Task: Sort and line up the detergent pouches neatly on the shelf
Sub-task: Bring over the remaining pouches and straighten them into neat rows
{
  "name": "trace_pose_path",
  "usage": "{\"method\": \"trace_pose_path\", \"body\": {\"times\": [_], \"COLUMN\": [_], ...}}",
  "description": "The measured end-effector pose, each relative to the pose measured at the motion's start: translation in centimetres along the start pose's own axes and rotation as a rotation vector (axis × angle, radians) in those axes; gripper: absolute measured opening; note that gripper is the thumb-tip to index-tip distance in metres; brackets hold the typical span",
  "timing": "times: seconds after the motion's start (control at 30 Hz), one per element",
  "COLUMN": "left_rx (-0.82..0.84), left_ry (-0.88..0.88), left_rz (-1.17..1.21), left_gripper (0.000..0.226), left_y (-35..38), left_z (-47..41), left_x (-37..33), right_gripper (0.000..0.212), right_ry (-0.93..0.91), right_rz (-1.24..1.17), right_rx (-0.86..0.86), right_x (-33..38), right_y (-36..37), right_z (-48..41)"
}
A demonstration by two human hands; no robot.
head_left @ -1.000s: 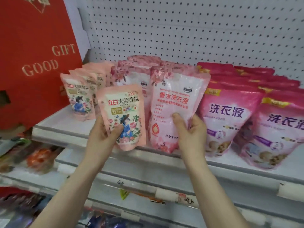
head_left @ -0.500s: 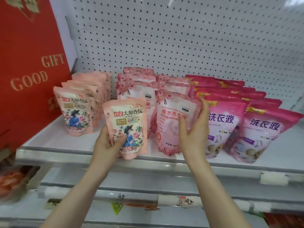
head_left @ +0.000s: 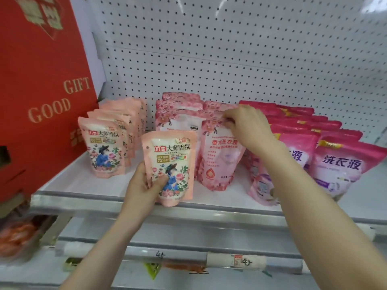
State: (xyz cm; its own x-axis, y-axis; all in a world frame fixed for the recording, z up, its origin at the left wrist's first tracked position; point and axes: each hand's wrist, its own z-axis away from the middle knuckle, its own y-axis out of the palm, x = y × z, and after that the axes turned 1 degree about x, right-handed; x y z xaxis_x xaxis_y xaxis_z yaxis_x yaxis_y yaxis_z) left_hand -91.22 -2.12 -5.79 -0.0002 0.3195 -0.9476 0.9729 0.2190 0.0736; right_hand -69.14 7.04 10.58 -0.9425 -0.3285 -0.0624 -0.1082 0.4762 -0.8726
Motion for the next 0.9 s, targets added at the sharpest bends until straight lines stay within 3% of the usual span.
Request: {"method": "trace_pose_path", "body": {"times": [0.07,0.13,0.2,0.3,0.4,0.53,0.6,0.7,0.9], "left_rx": [0.009,0.015,0.019,0.005,-0.042,-0.25,-0.31,-0.306,-0.291], "left_ry": [0.0,-0.01,-0.022,-0.02,0.01,0.058,0.066,0.016,-0.011], "left_rz": [-0.03,-0.072,-0.091,-0.085,-0.114,-0.193,-0.346,-0.579,-0.783], "left_gripper": [0.037,0.036,0.035,0.035,0.041,0.046,0.061,0.084,0.081], "left_y": [-0.3,-0.7,-1.1,-2.1,-4.1,-7.9,-9.7,-11.6,-13.7], "left_z": [-0.1,-0.2,-0.2,-0.2,-0.2,-0.8,-1.2,-1.6,-2.7], "left_x": [0.2,0.3,0.5,0.2,-0.1,-0.2,-0.2,0.2,1.3], "right_gripper": [0.022,0.03,0.027,0.027,0.018,0.014,0.011,0.009,0.014], "right_ry": [-0.004,-0.059,-0.182,-0.382,-0.404,-0.393,-0.403,-0.403,-0.361], "right_rz": [-0.008,-0.045,-0.208,-0.394,-0.453,-0.589,-0.633,-0.702,-0.743], "right_rx": [-0.066,-0.249,-0.345,-0.098,0.073,0.018,0.0,0.053,0.175], "right_x": [0.3,1.6,4.2,8.6,11.6,15.0,17.2,20.2,22.4], "right_y": [0.4,0.0,-0.6,-0.3,1.2,2.4,2.9,4.0,6.1], "right_z": [0.6,1.5,2.4,3.3,2.2,-0.7,-2.1,-4.0,-5.2]}}
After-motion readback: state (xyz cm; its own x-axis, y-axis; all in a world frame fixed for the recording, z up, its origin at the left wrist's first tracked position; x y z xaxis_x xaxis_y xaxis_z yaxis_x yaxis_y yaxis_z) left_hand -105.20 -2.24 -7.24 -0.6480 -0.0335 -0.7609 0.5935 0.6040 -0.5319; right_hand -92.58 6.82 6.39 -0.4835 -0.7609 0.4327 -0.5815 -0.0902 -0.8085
